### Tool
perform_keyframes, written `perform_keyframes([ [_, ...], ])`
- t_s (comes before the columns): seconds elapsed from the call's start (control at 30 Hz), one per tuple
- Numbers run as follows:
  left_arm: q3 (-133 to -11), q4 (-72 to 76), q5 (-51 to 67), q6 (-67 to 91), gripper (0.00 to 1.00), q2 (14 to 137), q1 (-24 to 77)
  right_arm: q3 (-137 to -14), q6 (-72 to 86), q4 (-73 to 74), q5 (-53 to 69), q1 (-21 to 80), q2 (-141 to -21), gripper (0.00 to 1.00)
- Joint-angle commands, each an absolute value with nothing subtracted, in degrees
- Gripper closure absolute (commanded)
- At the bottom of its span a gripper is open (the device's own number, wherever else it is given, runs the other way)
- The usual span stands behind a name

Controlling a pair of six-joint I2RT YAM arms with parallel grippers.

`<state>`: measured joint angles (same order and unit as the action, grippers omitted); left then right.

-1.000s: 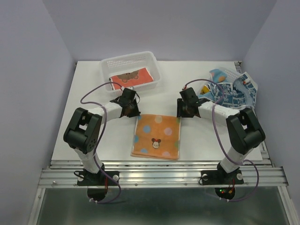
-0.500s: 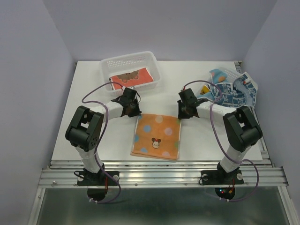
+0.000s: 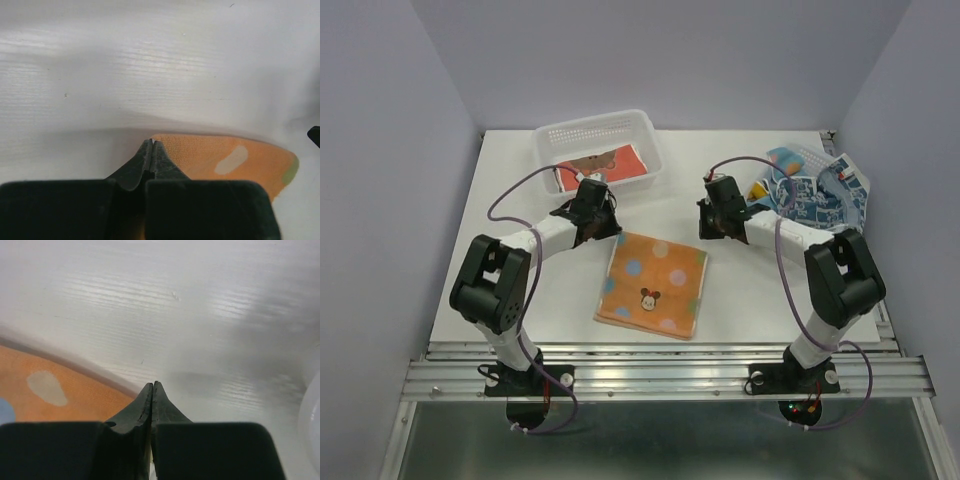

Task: Fold and stack the towels
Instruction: Fold the towel

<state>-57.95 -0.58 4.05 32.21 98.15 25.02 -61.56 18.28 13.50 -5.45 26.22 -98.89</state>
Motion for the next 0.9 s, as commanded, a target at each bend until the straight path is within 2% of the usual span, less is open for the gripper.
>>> perform_keyframes([
  [0.0, -55.47, 3.51, 3.52, 32.69, 1.00, 90.71, 24.61, -61.44, 17.75, 12.04, -2.38, 25.93, -93.17, 0.99],
  [0.17, -53.96, 3.87, 3.69, 32.87, 1.00, 89.38, 24.61, -57.57, 20.47, 13.36, -4.39, 25.93, -91.67, 0.82],
  [0.43, -54.67, 3.87, 4.31, 32.70, 1.00, 91.23, 24.61, -58.53, 20.04, 13.27, -5.27, 25.93, -96.85, 0.68],
  [0.6, -55.63, 3.08, 3.43, 32.43, 1.00, 92.28, 24.61, -59.68, 20.65, 14.76, -6.59, 25.93, -99.75, 0.65],
  [0.73, -56.16, 2.99, 3.60, 32.43, 1.00, 93.51, 24.52, -59.50, 20.83, 16.26, -8.43, 25.93, -101.25, 0.58],
  [0.8, -56.42, 2.90, 3.60, 32.43, 1.00, 93.95, 24.52, -59.33, 21.09, 16.26, -8.09, 25.93, -101.86, 0.60],
  [0.83, -56.60, 2.81, 3.60, 32.43, 1.00, 94.48, 24.52, -59.33, 21.18, 16.35, -7.48, 25.93, -101.87, 0.69],
  [0.87, -56.95, 2.73, 3.60, 32.43, 1.00, 94.66, 24.52, -59.33, 21.53, 16.26, -5.38, 25.93, -101.87, 0.73],
])
